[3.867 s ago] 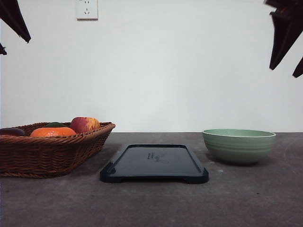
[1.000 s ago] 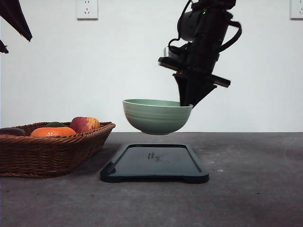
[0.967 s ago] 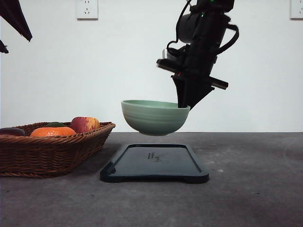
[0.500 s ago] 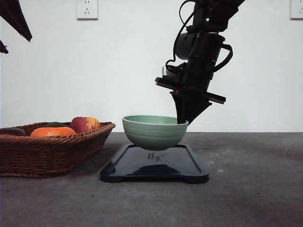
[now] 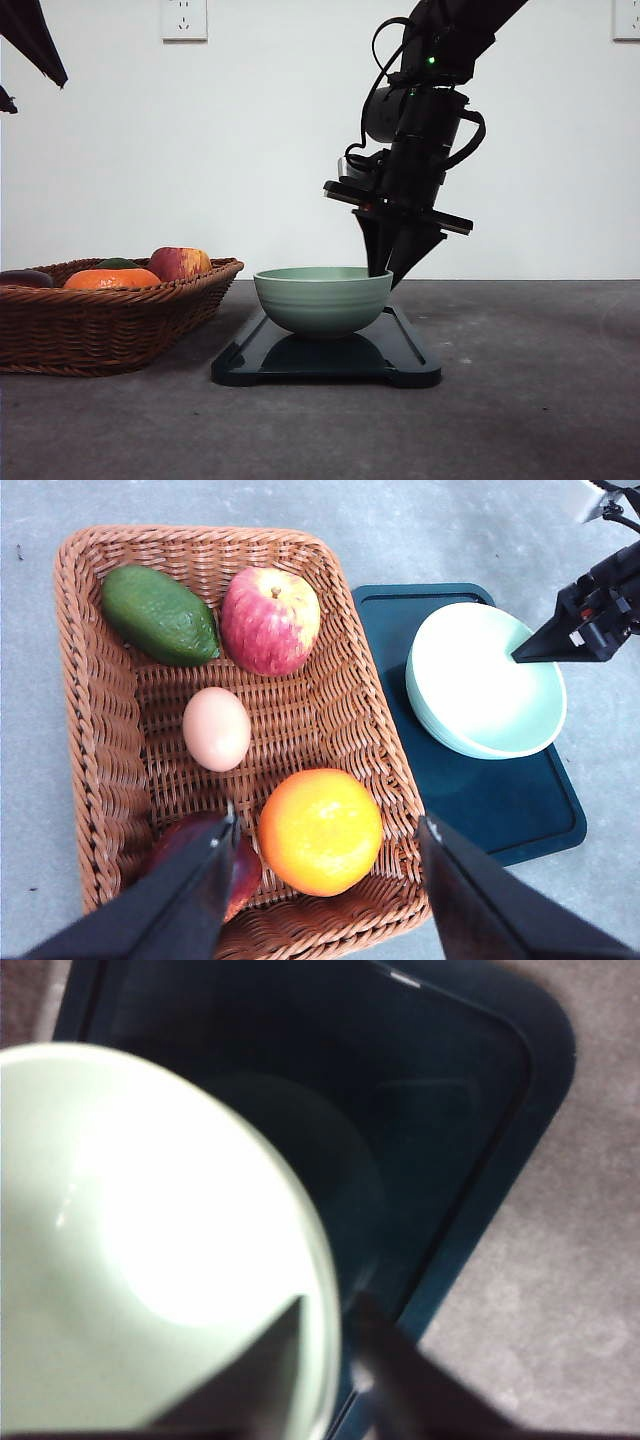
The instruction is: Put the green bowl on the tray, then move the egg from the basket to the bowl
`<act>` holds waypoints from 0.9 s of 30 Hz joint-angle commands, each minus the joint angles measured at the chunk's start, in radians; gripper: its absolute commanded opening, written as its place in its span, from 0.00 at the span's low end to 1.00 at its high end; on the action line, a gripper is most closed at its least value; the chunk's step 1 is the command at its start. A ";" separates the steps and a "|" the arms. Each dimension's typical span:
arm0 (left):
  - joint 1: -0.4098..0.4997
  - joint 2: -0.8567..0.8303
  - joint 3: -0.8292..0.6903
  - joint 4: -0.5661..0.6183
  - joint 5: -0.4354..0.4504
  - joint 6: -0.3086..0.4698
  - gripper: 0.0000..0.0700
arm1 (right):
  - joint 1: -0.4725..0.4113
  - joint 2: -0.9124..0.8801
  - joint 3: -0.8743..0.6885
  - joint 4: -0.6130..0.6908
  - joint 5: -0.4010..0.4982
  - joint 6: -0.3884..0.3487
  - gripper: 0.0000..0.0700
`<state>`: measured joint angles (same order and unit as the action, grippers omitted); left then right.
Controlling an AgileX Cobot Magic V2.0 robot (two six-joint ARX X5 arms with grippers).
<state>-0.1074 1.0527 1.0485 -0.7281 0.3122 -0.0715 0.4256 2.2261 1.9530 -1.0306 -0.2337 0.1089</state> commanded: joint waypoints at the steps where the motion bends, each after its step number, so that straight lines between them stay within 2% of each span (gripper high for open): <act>1: -0.003 0.007 0.028 0.003 0.003 0.000 0.50 | 0.011 0.024 0.027 0.007 -0.002 0.001 0.31; 9: -0.003 0.007 0.028 -0.014 0.003 0.000 0.50 | 0.012 -0.005 0.089 -0.076 -0.001 -0.003 0.31; 18: -0.003 0.007 0.028 -0.008 0.003 0.000 0.50 | 0.011 -0.135 0.069 -0.101 0.005 -0.010 0.30; 22: -0.003 0.007 0.028 -0.011 0.003 0.000 0.50 | 0.011 -0.211 -0.030 -0.014 0.005 -0.010 0.30; 27: -0.003 0.007 0.028 -0.012 0.003 0.000 0.50 | 0.011 -0.377 -0.283 0.186 0.001 -0.010 0.30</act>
<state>-0.1078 1.0527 1.0485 -0.7467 0.3122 -0.0715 0.4309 1.8728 1.6931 -0.8751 -0.2324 0.1048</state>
